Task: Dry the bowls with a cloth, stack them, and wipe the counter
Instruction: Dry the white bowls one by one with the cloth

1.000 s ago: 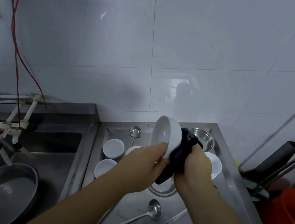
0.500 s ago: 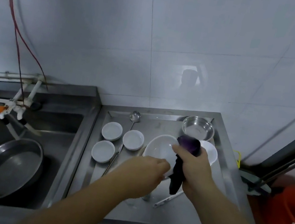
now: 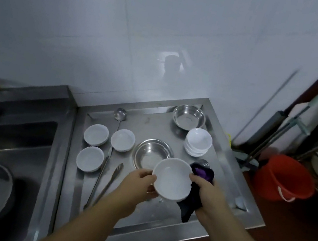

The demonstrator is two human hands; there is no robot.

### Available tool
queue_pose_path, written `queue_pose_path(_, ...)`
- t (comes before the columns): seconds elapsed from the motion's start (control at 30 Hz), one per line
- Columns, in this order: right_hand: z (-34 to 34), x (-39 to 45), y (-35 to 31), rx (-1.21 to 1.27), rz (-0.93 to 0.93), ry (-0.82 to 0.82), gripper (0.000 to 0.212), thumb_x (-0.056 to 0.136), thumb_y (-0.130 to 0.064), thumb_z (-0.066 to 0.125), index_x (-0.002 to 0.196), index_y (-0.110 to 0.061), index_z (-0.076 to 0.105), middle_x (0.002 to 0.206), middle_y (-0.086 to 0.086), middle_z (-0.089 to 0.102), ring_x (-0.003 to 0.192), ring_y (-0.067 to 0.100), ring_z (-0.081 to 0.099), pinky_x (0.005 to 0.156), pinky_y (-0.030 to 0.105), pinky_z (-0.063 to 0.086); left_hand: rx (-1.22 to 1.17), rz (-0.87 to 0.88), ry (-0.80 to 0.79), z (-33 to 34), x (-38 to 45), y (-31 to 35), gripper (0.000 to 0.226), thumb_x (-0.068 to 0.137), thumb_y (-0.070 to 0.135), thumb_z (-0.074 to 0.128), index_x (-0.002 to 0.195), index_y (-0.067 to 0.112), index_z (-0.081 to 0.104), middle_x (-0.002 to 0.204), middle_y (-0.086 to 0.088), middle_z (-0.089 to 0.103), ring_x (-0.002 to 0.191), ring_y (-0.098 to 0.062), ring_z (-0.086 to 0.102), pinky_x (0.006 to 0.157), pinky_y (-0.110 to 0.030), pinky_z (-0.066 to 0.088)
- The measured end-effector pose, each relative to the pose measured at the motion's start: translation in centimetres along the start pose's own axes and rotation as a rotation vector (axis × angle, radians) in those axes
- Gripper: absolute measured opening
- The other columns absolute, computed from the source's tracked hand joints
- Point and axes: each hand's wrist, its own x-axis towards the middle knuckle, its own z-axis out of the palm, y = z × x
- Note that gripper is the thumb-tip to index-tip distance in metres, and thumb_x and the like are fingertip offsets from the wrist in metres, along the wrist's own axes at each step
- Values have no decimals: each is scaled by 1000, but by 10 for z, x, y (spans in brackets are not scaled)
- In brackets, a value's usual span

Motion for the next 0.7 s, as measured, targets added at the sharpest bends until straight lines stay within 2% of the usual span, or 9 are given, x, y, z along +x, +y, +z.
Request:
queue_pose_path(0.07, -19, 1, 8, -46, -11, 104, 26, 89, 1, 77, 107, -15, 66, 103, 20, 73, 89, 38, 71, 72, 53, 63, -50, -50, -63, 8, 5, -7, 16, 102, 11, 64, 113, 13, 76, 108, -15, 79, 96, -31, 79, 79, -39, 66)
queue_pose_path(0.13, -39, 3, 13, -112, -35, 180, 30, 84, 0, 82, 107, -14, 68, 97, 16, 74, 85, 34, 73, 64, 41, 61, -73, -74, -112, 19, 9, -12, 16, 101, 9, 65, 111, 13, 77, 111, -15, 79, 101, -33, 78, 79, -36, 66)
queue_pose_path(0.2, -55, 9, 15, -171, -62, 222, 33, 80, -2, 86, 106, -16, 71, 95, 14, 75, 84, 33, 74, 64, 40, 61, -59, -89, -135, 31, 14, -17, 15, 101, 8, 66, 109, 14, 77, 111, -14, 80, 104, -34, 77, 82, -37, 66)
queue_pose_path(0.3, -70, 23, 14, -207, -98, 266, 34, 76, -6, 90, 95, -25, 70, 88, 5, 75, 68, 18, 75, 51, 30, 58, -51, -116, -142, 49, 25, -24, 16, 100, 7, 67, 112, 14, 76, 111, -13, 80, 104, -32, 78, 94, -47, 64)
queue_pose_path(0.33, -74, 30, 12, -209, -97, 272, 33, 76, -7, 91, 96, -24, 71, 87, 5, 76, 67, 16, 75, 52, 29, 59, -55, -126, -134, 55, 31, -25, 16, 100, 7, 67, 112, 14, 75, 110, -13, 80, 104, -33, 77, 98, -50, 62)
queue_pose_path(0.43, -90, 55, 10, -198, -43, 272, 31, 79, -8, 88, 103, -21, 72, 95, 9, 77, 85, 29, 76, 75, 43, 63, -83, -172, -106, 74, 51, -29, 17, 101, 5, 65, 111, 15, 75, 109, -12, 80, 104, -32, 78, 99, -49, 61)
queue_pose_path(0.5, -104, 75, 8, -205, -5, 269, 31, 79, -6, 86, 102, -21, 73, 94, 10, 78, 86, 31, 75, 72, 41, 62, -103, -203, -101, 89, 66, -31, 20, 102, 3, 64, 117, 12, 74, 113, -14, 78, 105, -31, 77, 96, -47, 63)
queue_pose_path(0.6, -125, 106, 3, -248, 40, 288, 31, 77, -4, 86, 100, -21, 73, 91, 10, 77, 82, 30, 75, 62, 35, 59, -75, -246, -67, 114, 90, -39, 20, 102, 3, 63, 116, 12, 72, 112, -14, 77, 100, -29, 78, 88, -41, 66)
queue_pose_path(0.7, -147, 138, -1, -388, 72, 292, 41, 77, -7, 87, 114, -16, 71, 99, 11, 74, 90, 32, 73, 77, 46, 62, -34, -300, -28, 142, 114, -50, 23, 101, 4, 64, 122, 8, 72, 116, -17, 76, 105, -33, 76, 95, -47, 63)
